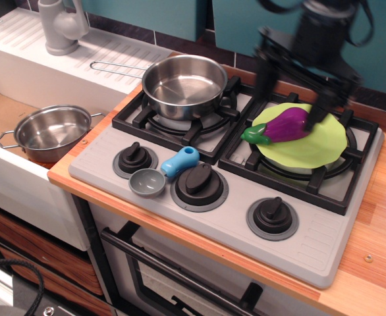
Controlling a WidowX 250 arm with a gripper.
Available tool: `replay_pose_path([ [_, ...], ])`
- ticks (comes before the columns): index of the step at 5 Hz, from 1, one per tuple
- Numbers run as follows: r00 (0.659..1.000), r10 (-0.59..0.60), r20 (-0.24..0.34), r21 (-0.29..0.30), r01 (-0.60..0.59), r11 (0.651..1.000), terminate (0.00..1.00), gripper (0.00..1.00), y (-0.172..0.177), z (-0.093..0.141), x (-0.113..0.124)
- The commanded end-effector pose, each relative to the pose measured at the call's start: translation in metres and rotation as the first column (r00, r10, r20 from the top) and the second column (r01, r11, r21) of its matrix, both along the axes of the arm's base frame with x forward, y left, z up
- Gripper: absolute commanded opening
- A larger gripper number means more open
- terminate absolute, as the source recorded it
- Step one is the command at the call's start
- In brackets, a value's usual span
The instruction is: Put eggplant on plate and spoon in pot or pan on stove
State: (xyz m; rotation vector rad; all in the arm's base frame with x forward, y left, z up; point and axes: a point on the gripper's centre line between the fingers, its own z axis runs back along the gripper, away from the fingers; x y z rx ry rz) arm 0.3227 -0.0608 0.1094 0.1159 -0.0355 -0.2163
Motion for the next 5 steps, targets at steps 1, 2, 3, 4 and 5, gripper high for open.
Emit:
replay_pose_path([
  [1,0.994,-0.046,0.100,0.023,0.044,0.999,0.00,1.00,0.032,0.022,-0.014],
  [2,0.989,-0.070,0.128,0.016,0.068,0.998,0.00,1.00,0.050,0.010,-0.018],
  [3,0.983,-0.081,0.167,0.017,0.079,0.997,0.00,1.00,0.068,-0.004,-0.022],
  [4,0.981,-0.070,0.180,0.027,0.066,0.997,0.00,1.00,0.077,-0.014,-0.027],
  [5,0.981,-0.062,0.183,0.024,0.059,0.998,0.00,1.00,0.080,-0.021,-0.032],
])
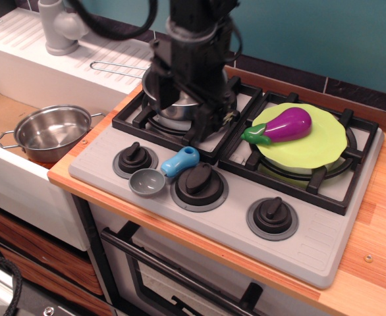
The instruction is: Put eggplant on plate and spoon in pot or pan on stove
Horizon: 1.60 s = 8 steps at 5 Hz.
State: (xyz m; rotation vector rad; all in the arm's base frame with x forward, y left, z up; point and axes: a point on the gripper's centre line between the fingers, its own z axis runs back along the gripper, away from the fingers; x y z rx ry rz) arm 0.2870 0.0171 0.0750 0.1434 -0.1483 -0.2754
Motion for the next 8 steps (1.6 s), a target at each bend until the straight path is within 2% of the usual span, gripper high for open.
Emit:
replay_pose_path([
  [1,0.996,0.015,0.086,-0.012,-0.014,1.000,0.00,1.00,0.004,0.001,-0.003],
  [4,0.993,0.019,0.118,-0.028,-0.016,0.999,0.00,1.00,0.007,-0.027,-0.009],
  [8,0.989,0.027,0.142,-0.042,-0.021,0.999,0.00,1.00,0.007,-0.047,-0.011],
])
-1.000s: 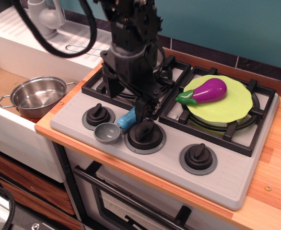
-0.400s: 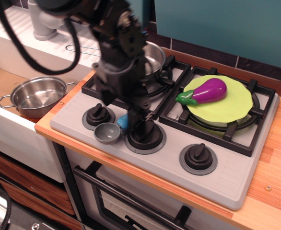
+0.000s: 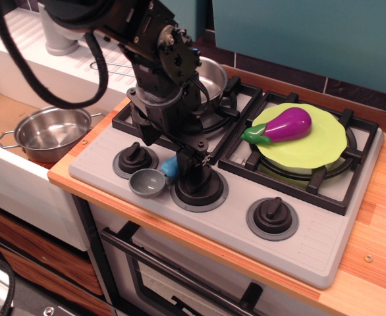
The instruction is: Put eggplant on plate and spoon in pot or pan on stove
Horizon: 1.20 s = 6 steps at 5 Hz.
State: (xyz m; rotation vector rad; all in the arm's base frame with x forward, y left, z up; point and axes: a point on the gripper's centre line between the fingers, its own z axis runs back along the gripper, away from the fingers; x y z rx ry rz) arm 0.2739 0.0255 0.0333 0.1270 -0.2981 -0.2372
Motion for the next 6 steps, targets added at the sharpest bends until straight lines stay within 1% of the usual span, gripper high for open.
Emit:
replay_pose_path([
  [1,1.000,0.008,-0.005,-0.002,-0.008,1.000,0.00,1.00,-0.005,-0.008,0.001],
  [2,1.000,0.016,-0.014,-0.004,-0.016,1.000,0.00,0.00,-0.008,-0.007,0.003],
  [4,0.997,0.048,-0.055,0.000,-0.048,0.999,0.00,0.00,-0.016,0.001,0.006],
  [5,0.994,0.057,-0.088,0.003,-0.057,0.998,0.00,0.00,-0.019,0.013,0.006],
  [6,0.992,0.050,-0.115,0.010,-0.049,0.999,0.00,0.00,-0.018,0.032,0.006],
])
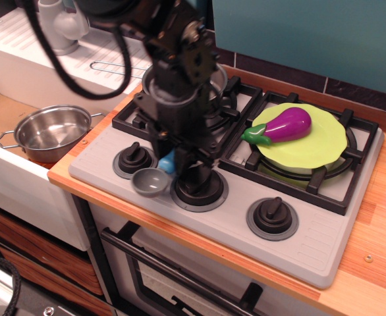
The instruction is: Put eggplant on plate and spoon in pot or pan on stove
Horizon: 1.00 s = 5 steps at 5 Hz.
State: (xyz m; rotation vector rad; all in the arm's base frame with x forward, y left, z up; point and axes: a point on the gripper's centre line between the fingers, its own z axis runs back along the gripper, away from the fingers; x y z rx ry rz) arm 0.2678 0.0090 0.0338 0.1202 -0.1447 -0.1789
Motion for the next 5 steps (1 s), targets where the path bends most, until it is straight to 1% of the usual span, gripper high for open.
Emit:
replay_pose_path([
  [1,1.000,-0.026,0.003,0.016,0.026,1.000,0.00,0.00,0.000,0.056,0.013],
  [2,0.999,-0.037,-0.026,0.026,0.037,0.999,0.00,0.00,0.003,0.078,0.018],
  [3,0.997,-0.052,-0.050,0.038,0.054,0.998,0.00,0.00,0.009,0.100,0.029],
  [4,0.995,-0.078,-0.055,0.041,0.080,0.996,0.00,0.00,0.019,0.109,0.050],
  [5,0.993,-0.108,-0.045,0.031,0.110,0.993,0.00,0.00,0.033,0.105,0.072],
])
